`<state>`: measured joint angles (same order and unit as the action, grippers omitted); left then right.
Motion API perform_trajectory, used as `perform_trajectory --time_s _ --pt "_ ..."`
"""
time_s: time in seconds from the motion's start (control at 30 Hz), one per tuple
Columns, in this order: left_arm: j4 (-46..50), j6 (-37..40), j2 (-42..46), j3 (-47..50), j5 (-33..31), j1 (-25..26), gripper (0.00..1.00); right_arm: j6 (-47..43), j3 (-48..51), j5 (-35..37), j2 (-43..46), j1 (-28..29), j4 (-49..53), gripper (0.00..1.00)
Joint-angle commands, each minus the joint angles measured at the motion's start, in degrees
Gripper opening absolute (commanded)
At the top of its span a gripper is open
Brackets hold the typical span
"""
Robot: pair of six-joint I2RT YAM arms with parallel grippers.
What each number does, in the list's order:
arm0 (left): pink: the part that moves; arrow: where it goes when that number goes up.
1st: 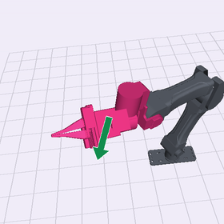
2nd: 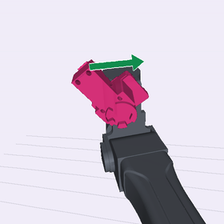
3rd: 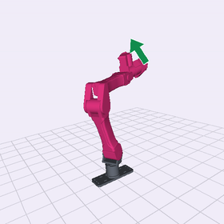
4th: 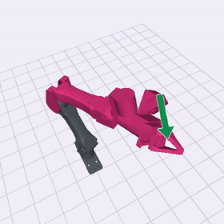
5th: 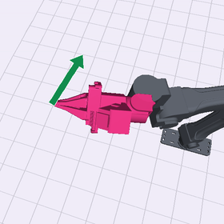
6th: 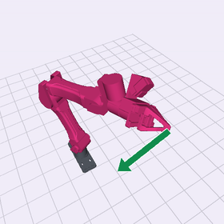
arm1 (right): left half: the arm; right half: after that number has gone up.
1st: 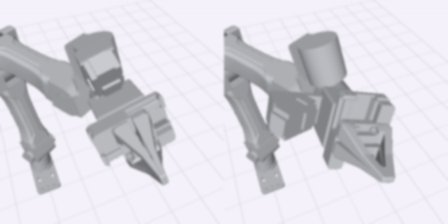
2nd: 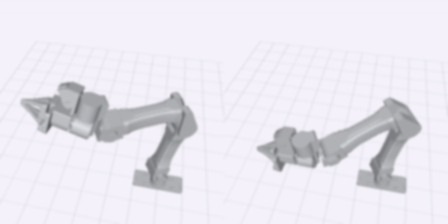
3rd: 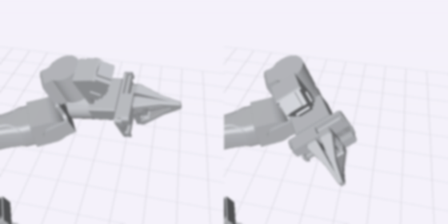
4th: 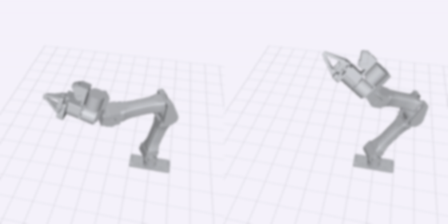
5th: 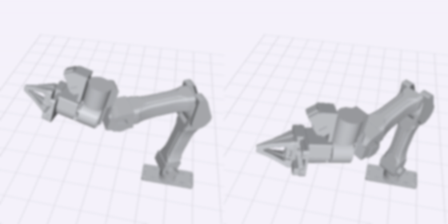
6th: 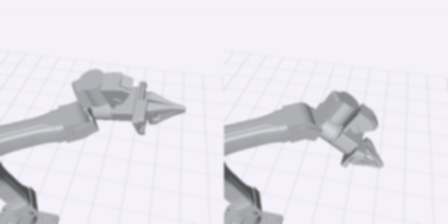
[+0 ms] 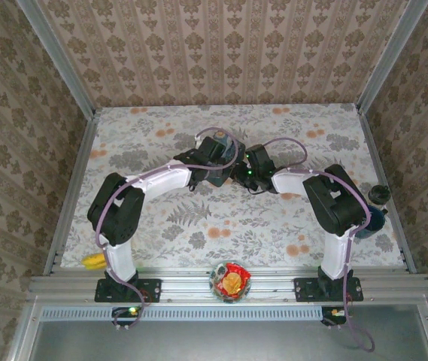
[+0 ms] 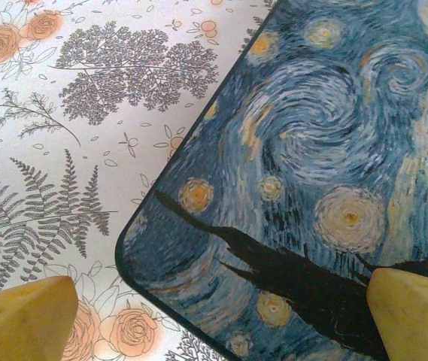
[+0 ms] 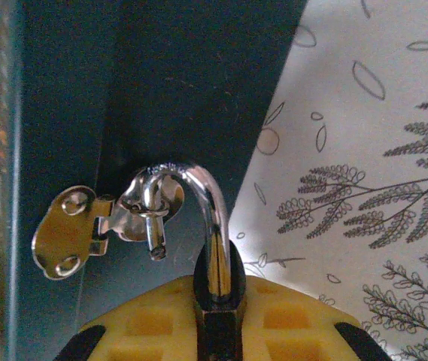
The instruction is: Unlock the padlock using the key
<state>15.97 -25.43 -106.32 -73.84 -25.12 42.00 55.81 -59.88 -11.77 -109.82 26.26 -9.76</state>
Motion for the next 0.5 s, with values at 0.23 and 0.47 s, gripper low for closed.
perform_trajectory --time_s 0.23,0.47 --pt "3.23 1.51 0.06 3.5 4.41 0.57 0.97 1.43 -1.47 4.86 -0.81 -1.28 -6.24 0.0" --pt "3.28 0.88 1.01 5.29 4.63 0.41 0.93 1.36 -2.3 5.72 -1.99 -2.6 -7.54 0.0"
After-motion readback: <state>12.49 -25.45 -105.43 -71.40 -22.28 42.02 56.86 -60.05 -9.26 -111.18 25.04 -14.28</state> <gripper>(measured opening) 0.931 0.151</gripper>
